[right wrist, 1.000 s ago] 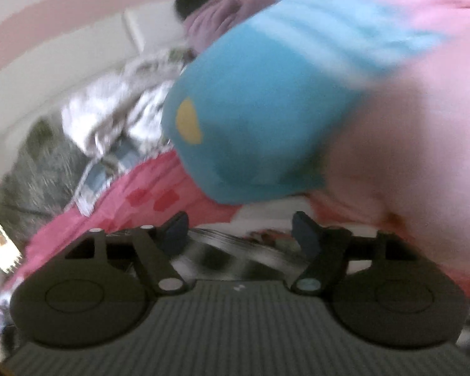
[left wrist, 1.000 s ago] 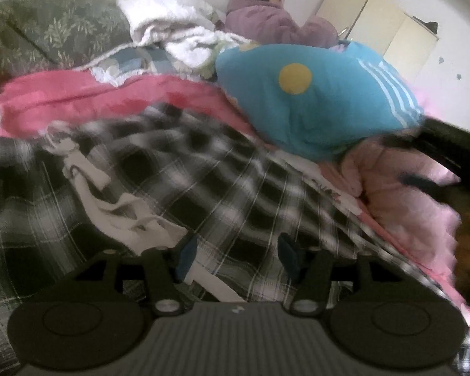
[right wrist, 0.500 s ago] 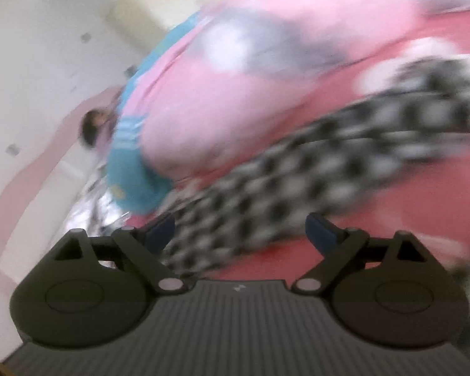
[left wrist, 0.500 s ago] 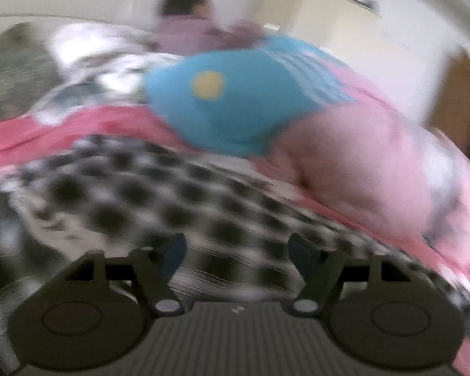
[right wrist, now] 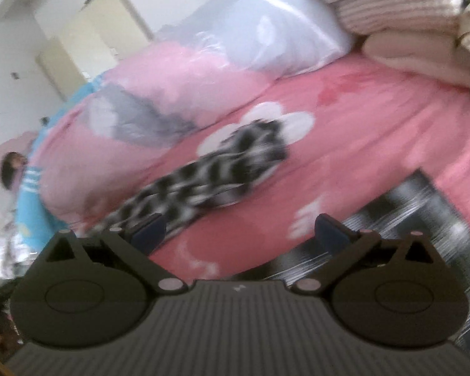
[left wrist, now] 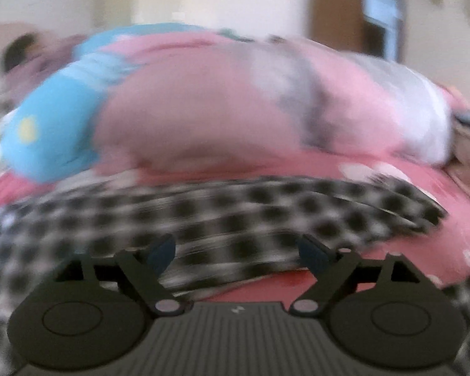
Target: Fold clothes
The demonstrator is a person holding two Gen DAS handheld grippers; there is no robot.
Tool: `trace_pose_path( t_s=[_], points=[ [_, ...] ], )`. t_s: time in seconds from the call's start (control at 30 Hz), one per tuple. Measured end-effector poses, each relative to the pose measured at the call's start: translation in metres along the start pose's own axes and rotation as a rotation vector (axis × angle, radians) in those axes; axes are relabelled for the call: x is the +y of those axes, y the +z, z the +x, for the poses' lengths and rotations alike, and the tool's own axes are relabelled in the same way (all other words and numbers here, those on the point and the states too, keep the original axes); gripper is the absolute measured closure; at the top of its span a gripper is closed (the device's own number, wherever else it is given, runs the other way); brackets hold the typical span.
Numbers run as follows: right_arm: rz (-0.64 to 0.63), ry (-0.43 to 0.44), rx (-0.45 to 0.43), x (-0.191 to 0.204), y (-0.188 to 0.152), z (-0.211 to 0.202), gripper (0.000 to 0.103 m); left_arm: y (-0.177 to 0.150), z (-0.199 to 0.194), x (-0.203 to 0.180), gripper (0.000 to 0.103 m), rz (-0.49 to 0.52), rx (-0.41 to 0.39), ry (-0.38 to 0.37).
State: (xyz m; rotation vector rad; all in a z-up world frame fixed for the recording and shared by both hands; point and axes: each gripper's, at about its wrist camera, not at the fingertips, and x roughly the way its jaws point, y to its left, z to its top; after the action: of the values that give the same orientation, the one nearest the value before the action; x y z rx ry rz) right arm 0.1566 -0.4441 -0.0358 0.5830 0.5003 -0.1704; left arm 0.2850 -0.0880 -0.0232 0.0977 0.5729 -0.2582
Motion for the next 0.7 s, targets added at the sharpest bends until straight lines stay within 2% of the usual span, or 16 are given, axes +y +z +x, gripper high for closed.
trace_pose_path(
  t_s=[0.1, 0.27, 0.37, 0.43, 0.57, 0.7],
  points=[
    [-0.039, -0.06, -0.05, -0.006, 0.0, -0.001, 0.001, -0.004, 0.035, -0.035, 0.016, 0.064, 0.029, -0.037],
    [-0.056, -0.022, -0.1, -0.017, 0.017, -0.005, 0.001, -0.02, 0.085, -0.06, 0.027, 0.114, 0.06, -0.03],
    [-0.004, 0.09, -0.059, -0.027, 0.038, 0.005, 0.001, -0.031, 0.1, -0.056, 0.043, 0.096, 0.067, -0.035],
    [0.081, 0.125, -0.014, -0.036, 0.052, 0.023, 0.001, -0.037, 0.107, -0.05, 0.05, 0.061, 0.075, -0.053],
    [0.252, 0.15, 0.087, -0.052, 0.072, 0.085, 0.001, -0.04, 0.11, -0.032, 0.062, -0.031, 0.069, -0.116],
    [0.35, 0.123, 0.163, -0.059, 0.079, 0.144, 0.005, -0.041, 0.115, -0.021, 0.066, -0.097, 0.083, -0.15]
  ],
)
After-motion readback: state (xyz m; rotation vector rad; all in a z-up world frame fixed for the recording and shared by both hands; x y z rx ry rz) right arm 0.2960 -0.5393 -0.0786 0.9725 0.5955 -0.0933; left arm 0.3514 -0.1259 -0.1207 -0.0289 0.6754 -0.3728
